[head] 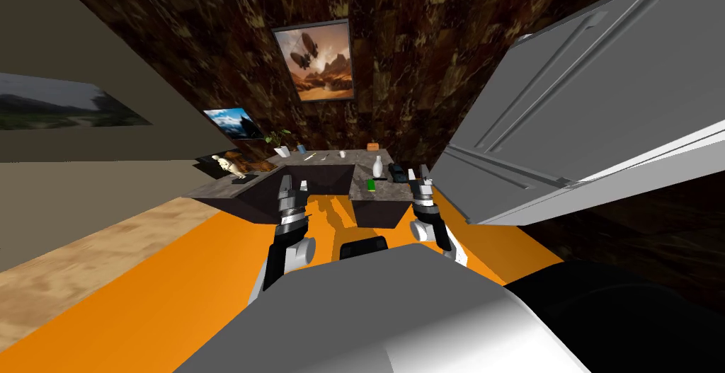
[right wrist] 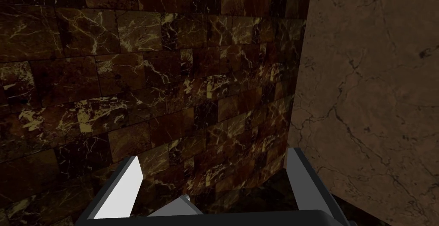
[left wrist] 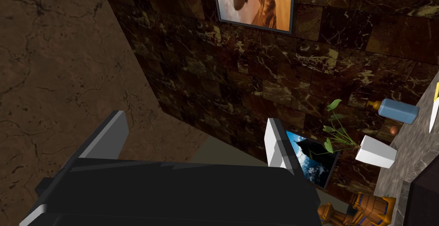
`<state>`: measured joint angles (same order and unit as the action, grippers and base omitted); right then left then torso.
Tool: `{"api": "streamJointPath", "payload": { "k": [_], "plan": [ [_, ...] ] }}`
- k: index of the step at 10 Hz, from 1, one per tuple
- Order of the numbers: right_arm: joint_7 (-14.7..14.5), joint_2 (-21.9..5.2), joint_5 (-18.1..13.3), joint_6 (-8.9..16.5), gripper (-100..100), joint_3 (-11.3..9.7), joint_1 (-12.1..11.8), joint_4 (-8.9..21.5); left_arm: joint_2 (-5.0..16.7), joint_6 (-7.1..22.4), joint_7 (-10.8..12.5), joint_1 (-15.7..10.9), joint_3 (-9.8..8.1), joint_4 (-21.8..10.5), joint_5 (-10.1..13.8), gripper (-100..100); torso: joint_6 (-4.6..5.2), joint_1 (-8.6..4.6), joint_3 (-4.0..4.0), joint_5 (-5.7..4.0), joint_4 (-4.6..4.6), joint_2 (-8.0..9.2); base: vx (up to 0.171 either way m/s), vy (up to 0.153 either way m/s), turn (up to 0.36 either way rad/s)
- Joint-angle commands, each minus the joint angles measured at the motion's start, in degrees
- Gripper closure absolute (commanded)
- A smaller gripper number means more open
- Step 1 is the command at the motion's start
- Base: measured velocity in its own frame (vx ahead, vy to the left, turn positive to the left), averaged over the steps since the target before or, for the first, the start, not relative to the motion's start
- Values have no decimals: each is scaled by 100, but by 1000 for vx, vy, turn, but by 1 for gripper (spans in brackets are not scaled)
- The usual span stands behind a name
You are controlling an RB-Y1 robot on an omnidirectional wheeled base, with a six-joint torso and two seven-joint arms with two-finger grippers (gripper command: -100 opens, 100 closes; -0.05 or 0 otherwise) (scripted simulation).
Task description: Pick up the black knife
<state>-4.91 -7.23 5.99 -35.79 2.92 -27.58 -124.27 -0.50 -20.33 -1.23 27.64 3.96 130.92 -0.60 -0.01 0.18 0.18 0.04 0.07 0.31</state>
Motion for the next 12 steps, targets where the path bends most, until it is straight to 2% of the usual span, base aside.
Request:
{"api": "streamJointPath", "payload": {
  "k": [1,2,3,4,5,6,9,10,11,12],
  "plan": [
    [14,-286,-19,-33,-100,-45,31,152,0,0,0,0,0,0,0,0,0,0,0,0,0,0,-104,79,101],
    [14,-383,-19,-33,-100,-45,31,152,0,0,0,0,0,0,0,0,0,8,3,2,1,7,-100,69,27],
    [18,-599,-41,-56,-100,-85,60,273,0,0,0,0,0,0,0,0,2,7,5,2,2,8,-98,86,58],
    [18,-655,-41,-56,-100,-85,60,273,0,0,0,0,0,0,0,0,0,12,4,3,2,8,-79,72,38],
    [20,-886,-66,-79,-100,-130,91,408,0,0,0,0,0,0,0,0,1,8,2,2,1,2,-95,82,89],
    [20,-943,-66,-79,-100,-130,91,408,0,0,0,0,0,0,0,0,0,11,3,2,1,5,-82,56,50],
    [14,-1457,-129,-122,-100,-237,155,720,0,0,0,0,0,0,0,0,2,5,0,2,1,-1,-82,77,85],
    [14,-1560,-129,-122,-100,-237,155,720,0,0,0,0,0,0,0,0,0,7,0,2,0,0,-74,59,52],
    [5,-1768,-170,-141,-100,-301,185,896,0,0,0,0,0,0,0,0,2,1,0,1,0,-2,-93,92,130],
    [5,-1885,-170,-141,-100,-301,185,896,0,0,0,0,0,0,0,0,0,11,2,2,1,3,-67,76,46]
  ]
}}
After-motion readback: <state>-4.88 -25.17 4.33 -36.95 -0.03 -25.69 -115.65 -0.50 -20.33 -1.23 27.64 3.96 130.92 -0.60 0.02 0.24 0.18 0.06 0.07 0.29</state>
